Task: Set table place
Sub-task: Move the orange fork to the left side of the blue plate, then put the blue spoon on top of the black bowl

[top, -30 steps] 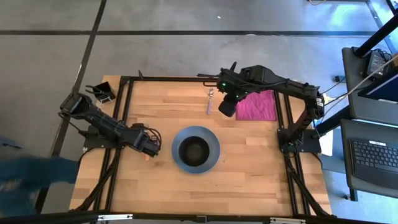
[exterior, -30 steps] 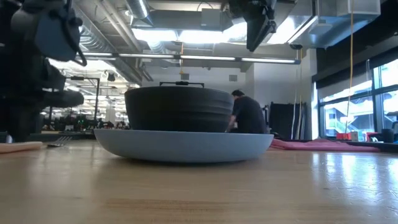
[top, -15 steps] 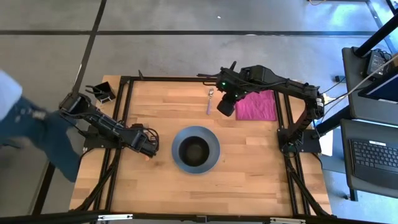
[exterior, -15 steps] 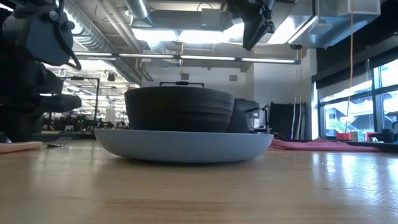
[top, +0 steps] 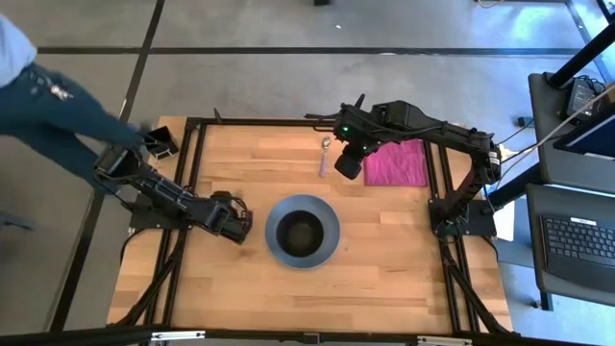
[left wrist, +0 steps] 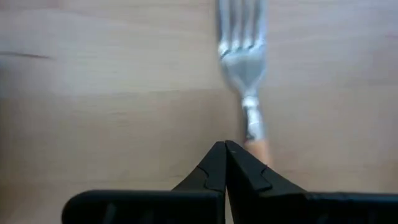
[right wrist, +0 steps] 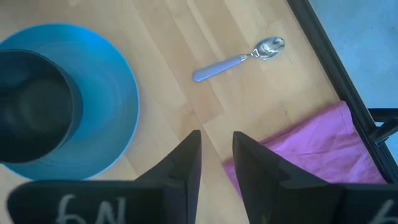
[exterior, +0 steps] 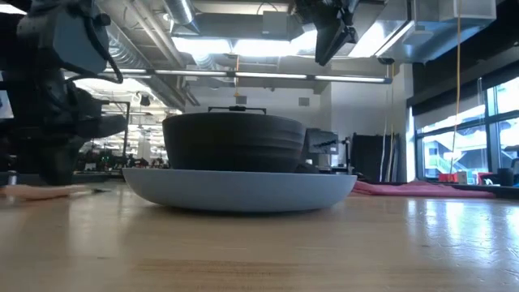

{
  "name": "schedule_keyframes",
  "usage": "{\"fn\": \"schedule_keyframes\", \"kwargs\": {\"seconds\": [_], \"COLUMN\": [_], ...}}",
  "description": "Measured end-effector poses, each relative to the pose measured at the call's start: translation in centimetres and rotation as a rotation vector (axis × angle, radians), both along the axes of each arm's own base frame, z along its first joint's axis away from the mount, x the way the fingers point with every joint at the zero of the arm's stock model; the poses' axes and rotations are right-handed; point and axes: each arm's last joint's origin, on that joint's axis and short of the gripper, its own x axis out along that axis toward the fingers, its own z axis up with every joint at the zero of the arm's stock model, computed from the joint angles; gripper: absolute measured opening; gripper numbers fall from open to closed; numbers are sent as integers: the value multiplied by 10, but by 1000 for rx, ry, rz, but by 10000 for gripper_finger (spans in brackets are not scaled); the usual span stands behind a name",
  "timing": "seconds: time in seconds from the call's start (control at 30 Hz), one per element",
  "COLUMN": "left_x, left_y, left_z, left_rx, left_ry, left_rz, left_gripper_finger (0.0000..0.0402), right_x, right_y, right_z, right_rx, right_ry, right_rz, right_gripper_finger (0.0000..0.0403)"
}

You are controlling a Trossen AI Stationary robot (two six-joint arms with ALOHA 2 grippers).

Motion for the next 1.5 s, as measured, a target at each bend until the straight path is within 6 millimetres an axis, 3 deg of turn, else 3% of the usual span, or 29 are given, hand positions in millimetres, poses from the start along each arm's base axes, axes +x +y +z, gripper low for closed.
{"fn": "schedule_keyframes", "kwargs": {"seconds": [0.2, 0.4, 0.57, 0.73, 0.97, 1.1, 1.27, 1.5], "left_x": [13, 19, 20, 24, 27, 23, 15, -2], "left_y": [-4, -8, -9, -11, -4, 8, 27, 52], "left_z": [-2, -8, 3, 35, 100, 128, 148, 168], "left_rx": [-8, 4, -14, -3, 169, 217, 260, 276], "left_ry": [-104, -89, 0, -6, -74, -52, 8, 90], "left_rz": [-41, -50, -48, -71, -80, -95, -124, -164], "left_gripper_finger": [0, 0, 0, 0, 0, 8, 51, 116], "right_x": [0, 0, 0, 5, 16, 24, 41, 67], "right_y": [0, 0, 0, -2, -16, -32, -52, -55], "right_z": [0, 0, 0, 3, 7, -7, -39, -85], "right_rx": [0, 1, -2, -67, -48, -32, 5, 107], "right_ry": [0, 2, 1, -44, -200, -170, -95, -11], "right_rz": [0, 0, 6, 3, -103, -155, -208, -270], "right_gripper_finger": [94, 94, 94, 94, 95, 106, 139, 182]}}
